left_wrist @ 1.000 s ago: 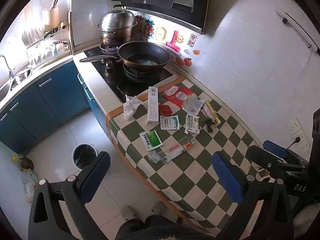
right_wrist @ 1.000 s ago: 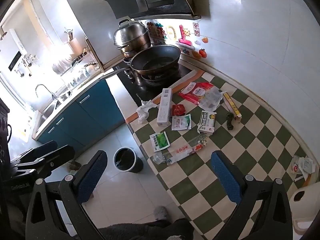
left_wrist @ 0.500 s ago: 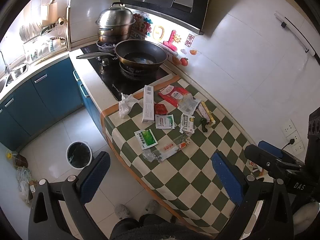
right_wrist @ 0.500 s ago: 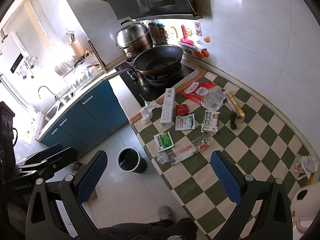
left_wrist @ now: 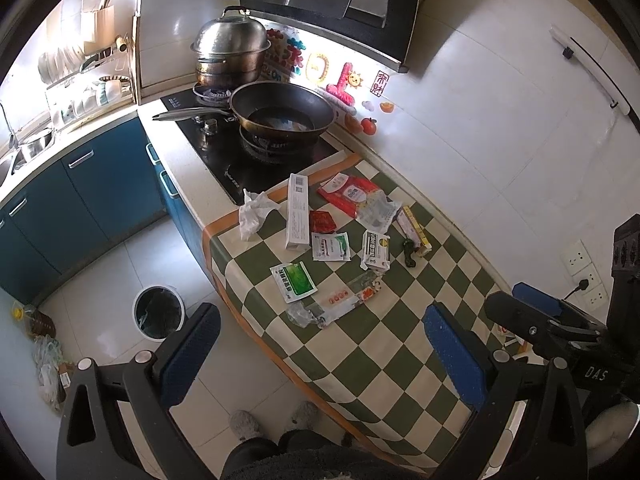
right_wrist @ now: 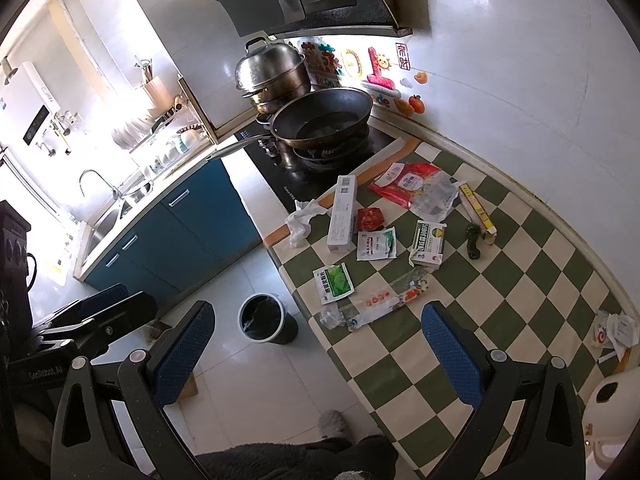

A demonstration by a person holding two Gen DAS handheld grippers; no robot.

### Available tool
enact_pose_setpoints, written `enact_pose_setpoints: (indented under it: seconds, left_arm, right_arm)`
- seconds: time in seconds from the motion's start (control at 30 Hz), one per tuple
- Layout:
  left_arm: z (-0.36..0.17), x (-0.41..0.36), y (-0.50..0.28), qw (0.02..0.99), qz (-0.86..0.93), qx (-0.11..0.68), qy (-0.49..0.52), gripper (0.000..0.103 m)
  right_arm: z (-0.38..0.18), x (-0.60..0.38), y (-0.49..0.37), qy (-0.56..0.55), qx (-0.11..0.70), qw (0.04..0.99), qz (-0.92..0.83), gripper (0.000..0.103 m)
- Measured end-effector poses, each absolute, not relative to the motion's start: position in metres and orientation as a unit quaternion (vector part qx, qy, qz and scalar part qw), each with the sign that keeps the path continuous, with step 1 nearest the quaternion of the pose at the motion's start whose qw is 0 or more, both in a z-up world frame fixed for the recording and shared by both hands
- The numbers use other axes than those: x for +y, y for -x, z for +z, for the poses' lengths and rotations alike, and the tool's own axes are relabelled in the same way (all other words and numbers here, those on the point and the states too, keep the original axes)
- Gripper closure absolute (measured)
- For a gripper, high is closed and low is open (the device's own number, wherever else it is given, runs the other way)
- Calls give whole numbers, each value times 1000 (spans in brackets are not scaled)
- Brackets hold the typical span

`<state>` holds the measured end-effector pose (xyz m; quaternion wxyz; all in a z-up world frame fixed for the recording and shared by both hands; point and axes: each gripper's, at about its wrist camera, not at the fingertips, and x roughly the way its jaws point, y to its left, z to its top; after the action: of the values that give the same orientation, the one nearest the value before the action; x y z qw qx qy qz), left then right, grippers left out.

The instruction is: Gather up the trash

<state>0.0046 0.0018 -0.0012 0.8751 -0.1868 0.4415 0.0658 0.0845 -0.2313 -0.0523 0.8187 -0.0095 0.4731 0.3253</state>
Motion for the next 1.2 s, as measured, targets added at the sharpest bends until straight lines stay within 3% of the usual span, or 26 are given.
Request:
enact_pose_setpoints:
  seconds: [1.2]
  left_arm:
    - [0,2,-8,874,62,443,190,0]
  right_arm:
    - [-54,-225,-86,7,477,815,328,0]
